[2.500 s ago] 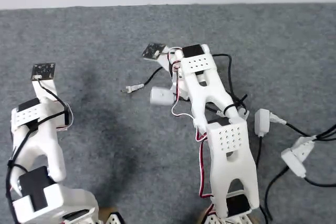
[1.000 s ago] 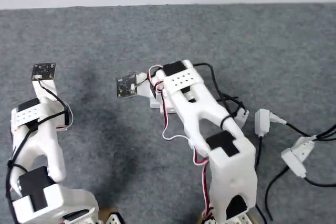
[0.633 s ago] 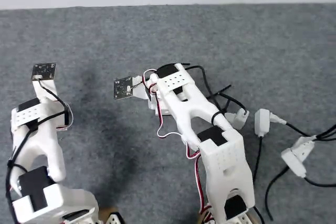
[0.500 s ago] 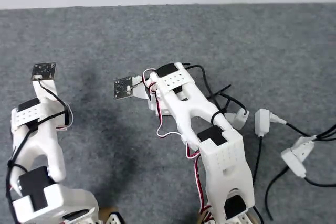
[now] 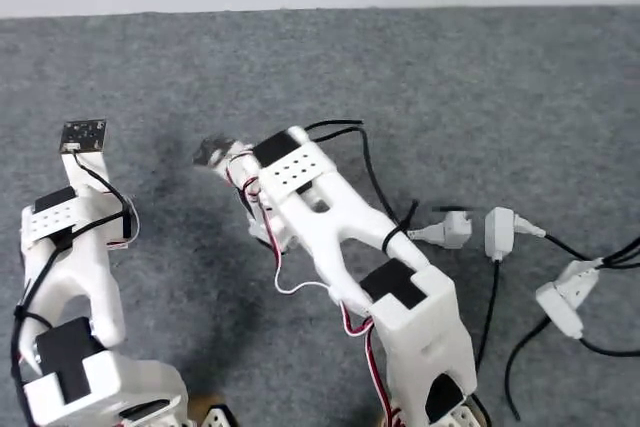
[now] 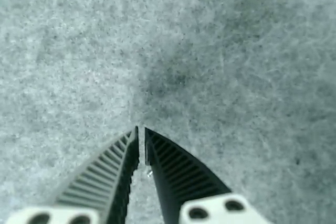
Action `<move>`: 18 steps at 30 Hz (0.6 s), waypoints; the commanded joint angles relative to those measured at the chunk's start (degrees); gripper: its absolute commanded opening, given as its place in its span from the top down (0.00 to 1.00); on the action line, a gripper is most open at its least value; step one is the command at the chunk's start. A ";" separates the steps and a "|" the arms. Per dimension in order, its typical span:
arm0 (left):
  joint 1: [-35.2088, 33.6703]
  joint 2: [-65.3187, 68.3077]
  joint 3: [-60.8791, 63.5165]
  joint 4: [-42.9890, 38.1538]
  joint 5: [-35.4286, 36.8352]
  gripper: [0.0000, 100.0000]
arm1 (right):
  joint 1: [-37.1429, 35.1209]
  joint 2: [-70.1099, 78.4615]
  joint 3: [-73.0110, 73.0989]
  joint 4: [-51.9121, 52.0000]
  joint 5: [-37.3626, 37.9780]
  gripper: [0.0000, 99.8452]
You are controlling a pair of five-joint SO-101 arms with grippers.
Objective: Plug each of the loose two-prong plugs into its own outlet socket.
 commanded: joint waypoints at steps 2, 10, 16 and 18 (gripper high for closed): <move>0.35 -0.26 -2.33 0.53 -0.79 0.99 | -0.84 -6.02 -3.52 0.92 -23.65 0.99; 0.35 -0.26 -2.42 0.44 -0.79 0.99 | -9.80 -18.77 -10.81 7.96 -35.34 0.99; 0.26 -0.26 -2.33 0.53 -0.79 0.99 | -11.91 -19.56 -4.48 4.18 -37.27 0.99; 0.26 -0.35 -2.33 0.53 -0.79 0.99 | -11.47 -17.27 0.53 -0.92 -37.19 0.99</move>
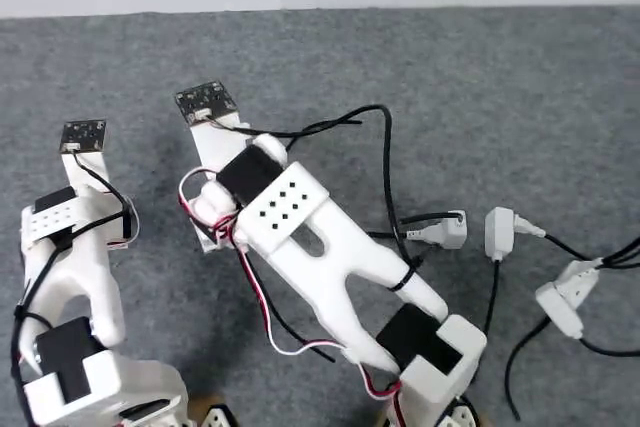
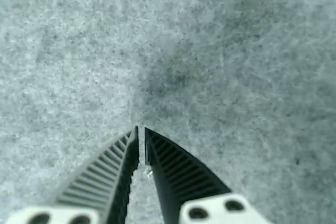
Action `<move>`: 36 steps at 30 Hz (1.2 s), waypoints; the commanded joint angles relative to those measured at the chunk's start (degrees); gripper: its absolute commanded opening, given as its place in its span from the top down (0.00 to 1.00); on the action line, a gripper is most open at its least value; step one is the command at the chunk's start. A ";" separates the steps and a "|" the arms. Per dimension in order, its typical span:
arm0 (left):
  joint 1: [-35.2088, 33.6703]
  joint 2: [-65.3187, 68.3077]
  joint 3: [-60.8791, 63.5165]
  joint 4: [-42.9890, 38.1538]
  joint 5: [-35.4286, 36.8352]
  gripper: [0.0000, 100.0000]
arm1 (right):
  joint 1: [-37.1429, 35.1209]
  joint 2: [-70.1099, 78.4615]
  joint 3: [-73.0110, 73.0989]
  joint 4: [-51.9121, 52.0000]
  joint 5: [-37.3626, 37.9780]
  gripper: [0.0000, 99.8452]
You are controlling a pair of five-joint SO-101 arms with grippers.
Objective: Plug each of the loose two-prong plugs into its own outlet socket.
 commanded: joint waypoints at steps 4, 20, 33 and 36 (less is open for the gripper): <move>0.26 -0.35 -2.33 0.53 -0.79 0.99 | 4.26 5.05 13.63 -19.38 -0.70 0.99; 0.26 -0.35 -2.24 0.62 -0.79 0.99 | 14.64 14.02 9.85 -19.91 11.78 0.69; 0.26 -0.35 -2.24 1.23 -2.37 0.99 | 19.65 13.93 -4.84 -6.73 16.79 0.75; 0.26 -0.35 -2.24 1.23 -2.37 0.99 | 17.71 14.55 -5.19 -11.12 16.88 0.84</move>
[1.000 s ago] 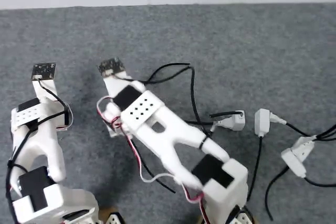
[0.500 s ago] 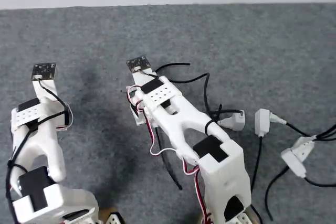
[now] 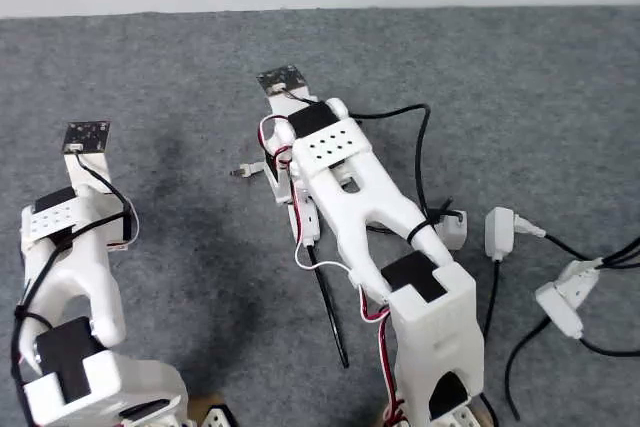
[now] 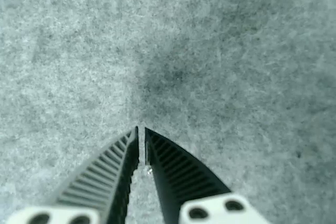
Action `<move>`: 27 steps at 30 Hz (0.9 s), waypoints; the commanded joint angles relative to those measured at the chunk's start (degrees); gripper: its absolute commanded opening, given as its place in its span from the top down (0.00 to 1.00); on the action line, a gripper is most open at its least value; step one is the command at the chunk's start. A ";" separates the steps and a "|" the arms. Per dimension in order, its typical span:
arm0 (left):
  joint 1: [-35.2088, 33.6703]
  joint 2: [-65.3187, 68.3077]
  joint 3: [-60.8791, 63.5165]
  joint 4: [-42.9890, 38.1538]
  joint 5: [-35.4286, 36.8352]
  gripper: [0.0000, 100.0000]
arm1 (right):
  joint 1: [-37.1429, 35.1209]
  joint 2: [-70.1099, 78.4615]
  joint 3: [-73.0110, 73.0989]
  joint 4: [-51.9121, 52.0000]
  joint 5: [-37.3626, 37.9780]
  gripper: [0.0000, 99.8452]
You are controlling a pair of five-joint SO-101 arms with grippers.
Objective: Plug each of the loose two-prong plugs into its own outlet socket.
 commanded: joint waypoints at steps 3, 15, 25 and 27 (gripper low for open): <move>0.26 -0.35 -2.24 0.53 -0.62 0.99 | -0.92 1.19 -2.55 -11.38 -0.26 0.88; 0.26 -0.35 -2.24 0.44 -0.79 0.99 | -0.13 16.22 -15.91 -25.27 -30.95 0.79; 0.26 -0.35 -2.24 0.44 -0.79 0.99 | -1.45 27.21 -29.89 -20.88 -30.95 0.79; 0.26 -0.35 -2.24 0.44 -0.79 0.99 | -1.63 29.32 -32.18 -20.53 -30.68 0.79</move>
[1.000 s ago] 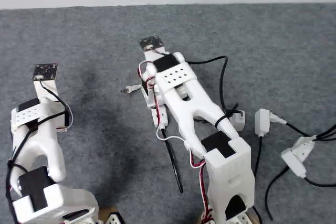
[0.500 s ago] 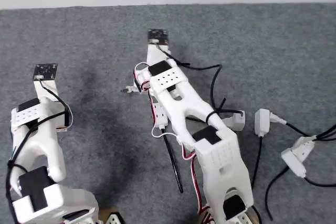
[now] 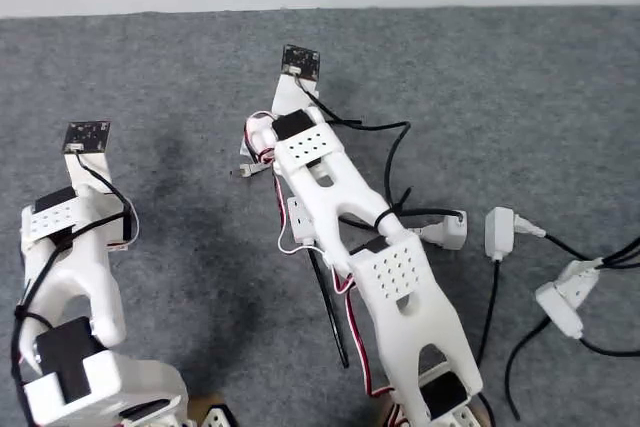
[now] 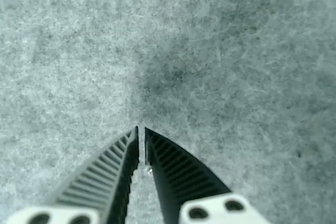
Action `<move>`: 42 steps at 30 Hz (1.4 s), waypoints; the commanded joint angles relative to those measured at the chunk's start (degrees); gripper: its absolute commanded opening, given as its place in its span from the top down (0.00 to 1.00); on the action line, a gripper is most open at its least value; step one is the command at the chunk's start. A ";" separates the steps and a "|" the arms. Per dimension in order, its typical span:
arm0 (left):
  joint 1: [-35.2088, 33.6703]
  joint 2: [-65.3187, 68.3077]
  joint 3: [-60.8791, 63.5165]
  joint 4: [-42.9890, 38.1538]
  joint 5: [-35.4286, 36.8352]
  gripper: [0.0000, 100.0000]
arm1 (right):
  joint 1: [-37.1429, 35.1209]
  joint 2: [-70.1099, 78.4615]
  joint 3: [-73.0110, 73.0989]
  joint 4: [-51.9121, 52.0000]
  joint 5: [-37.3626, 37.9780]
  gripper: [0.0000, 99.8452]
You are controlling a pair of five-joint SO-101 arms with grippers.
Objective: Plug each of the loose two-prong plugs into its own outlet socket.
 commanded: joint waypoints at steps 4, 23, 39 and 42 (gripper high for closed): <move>0.26 -0.35 -2.24 0.53 -0.44 0.99 | -1.54 3.65 -9.93 3.65 0.00 0.89; 0.53 -0.26 -2.24 0.62 -0.44 0.99 | -5.76 4.09 -42.55 43.30 21.63 0.99; 0.62 -0.26 -2.33 0.62 -0.62 0.99 | -9.27 6.99 -32.53 31.34 4.04 0.99; 0.62 -0.26 -2.33 0.70 -0.62 0.99 | -8.84 10.24 -32.53 31.43 6.33 0.99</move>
